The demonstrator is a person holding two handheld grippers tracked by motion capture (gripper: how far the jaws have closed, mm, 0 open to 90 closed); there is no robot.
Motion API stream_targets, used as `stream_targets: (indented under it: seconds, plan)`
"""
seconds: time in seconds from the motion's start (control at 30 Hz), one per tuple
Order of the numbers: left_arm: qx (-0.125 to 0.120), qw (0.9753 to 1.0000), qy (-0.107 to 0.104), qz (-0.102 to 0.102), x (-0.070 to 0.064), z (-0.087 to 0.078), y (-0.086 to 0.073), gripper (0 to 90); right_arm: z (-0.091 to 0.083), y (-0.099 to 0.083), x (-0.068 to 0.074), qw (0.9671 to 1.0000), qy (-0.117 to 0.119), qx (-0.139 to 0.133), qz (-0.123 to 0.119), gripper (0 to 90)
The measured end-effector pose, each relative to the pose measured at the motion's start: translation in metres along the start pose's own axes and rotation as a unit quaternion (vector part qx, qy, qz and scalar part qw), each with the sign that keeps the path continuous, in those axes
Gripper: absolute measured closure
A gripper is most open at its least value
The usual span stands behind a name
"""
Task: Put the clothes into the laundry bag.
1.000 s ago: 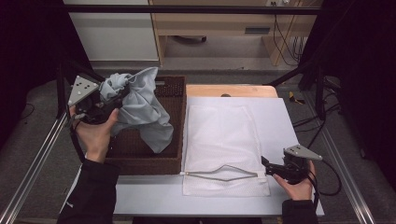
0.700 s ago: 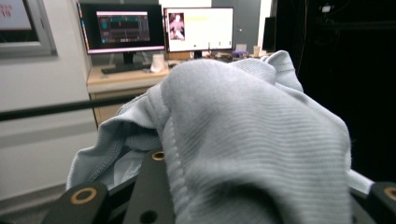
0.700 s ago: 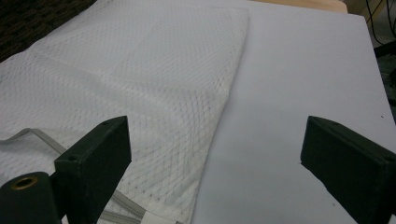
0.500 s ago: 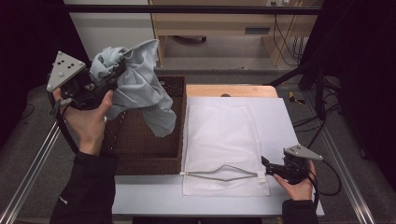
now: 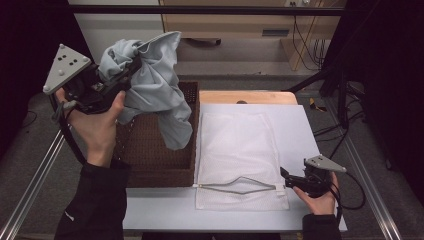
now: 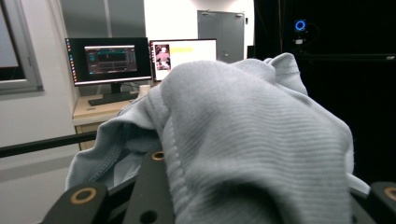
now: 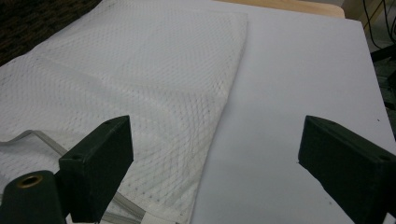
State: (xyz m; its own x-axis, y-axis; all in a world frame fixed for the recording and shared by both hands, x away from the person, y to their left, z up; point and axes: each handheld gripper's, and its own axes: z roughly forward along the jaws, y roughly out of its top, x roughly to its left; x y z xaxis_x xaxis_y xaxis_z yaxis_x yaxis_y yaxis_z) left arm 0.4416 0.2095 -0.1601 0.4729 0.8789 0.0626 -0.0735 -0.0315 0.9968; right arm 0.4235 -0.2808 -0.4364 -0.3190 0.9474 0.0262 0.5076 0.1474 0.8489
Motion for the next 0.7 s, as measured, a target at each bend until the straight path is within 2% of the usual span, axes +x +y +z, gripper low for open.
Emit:
stream_targets:
  seconds: [0.07, 0.1, 0.4, 0.5, 0.7]
  plan:
    - [-0.008, 0.9999, -0.007, 0.006, -0.006, 0.002, 0.006, 67.8, 0.0, 0.0, 0.0, 1.0, -0.001, -0.003, -0.002, 10.6]
    - [-0.008, 0.9999, -0.007, 0.006, -0.006, 0.002, 0.006, 67.8, 0.0, 0.0, 0.0, 1.0, -0.001, -0.003, -0.002, 10.6]
    - [-0.01, 0.9992, -0.039, 0.009, -0.036, 0.013, 0.015, 67.7, -0.002, 0.0, -0.002, 1.0, -0.003, -0.007, 0.0, 10.7]
    - [-0.006, 0.9989, -0.046, 0.011, -0.046, 0.019, 0.014, 67.7, -0.003, 0.0, -0.002, 0.9999, -0.005, -0.01, 0.002, 10.7]
    - [0.001, 0.9969, -0.078, 0.011, -0.068, 0.035, 0.009, 67.6, -0.004, 0.001, -0.003, 0.9999, -0.005, -0.012, -0.001, 10.7]
